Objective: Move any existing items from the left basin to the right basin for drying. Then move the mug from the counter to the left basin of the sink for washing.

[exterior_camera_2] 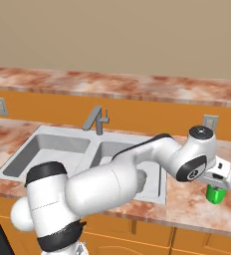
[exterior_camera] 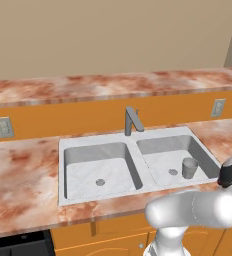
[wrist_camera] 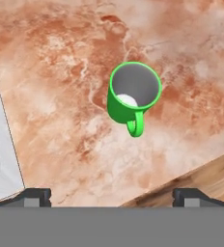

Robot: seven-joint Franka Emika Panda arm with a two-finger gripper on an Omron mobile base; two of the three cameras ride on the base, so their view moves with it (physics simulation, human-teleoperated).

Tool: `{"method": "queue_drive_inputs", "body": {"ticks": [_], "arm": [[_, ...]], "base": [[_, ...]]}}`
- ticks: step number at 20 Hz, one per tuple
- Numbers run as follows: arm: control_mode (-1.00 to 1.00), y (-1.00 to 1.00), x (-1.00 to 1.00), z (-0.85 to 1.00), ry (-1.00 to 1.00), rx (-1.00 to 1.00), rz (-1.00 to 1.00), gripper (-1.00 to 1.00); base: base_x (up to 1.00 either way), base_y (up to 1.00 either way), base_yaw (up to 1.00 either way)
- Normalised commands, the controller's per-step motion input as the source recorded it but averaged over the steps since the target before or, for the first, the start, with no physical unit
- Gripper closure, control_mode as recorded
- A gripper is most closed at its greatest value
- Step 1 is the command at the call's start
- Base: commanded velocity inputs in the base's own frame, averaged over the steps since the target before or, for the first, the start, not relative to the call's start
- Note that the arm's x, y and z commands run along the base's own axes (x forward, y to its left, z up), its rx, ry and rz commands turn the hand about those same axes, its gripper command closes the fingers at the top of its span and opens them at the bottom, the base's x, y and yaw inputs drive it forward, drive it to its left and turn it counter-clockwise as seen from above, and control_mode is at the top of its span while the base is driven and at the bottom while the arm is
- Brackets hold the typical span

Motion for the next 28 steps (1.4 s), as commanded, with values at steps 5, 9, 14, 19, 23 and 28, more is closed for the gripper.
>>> {"method": "queue_drive_inputs", "body": {"ticks": [5,9,14,19,23,28], "arm": [[-1.0,-0.33,0.24,-0.27,0.03,0.01,0.0,-1.0],[-1.0,-0.31,0.13,-0.27,0.01,0.04,0.0,-1.0],[-1.0,-0.32,0.09,-0.25,0.0,0.07,0.0,-1.0],[-1.0,-0.22,0.16,-0.27,0.01,0.04,0.0,-1.0],[-1.0,-0.25,0.15,-0.26,0.02,0.05,0.0,-1.0],[-1.0,-0.12,0.12,-0.38,0.03,0.02,0.0,-1.0]], "base": [[0.0,0.0,0.0],[0.0,0.0,0.0],[0.0,0.0,0.0],[0.0,0.0,0.0],[0.0,0.0,0.0],[0.0,0.0,0.0]]}}
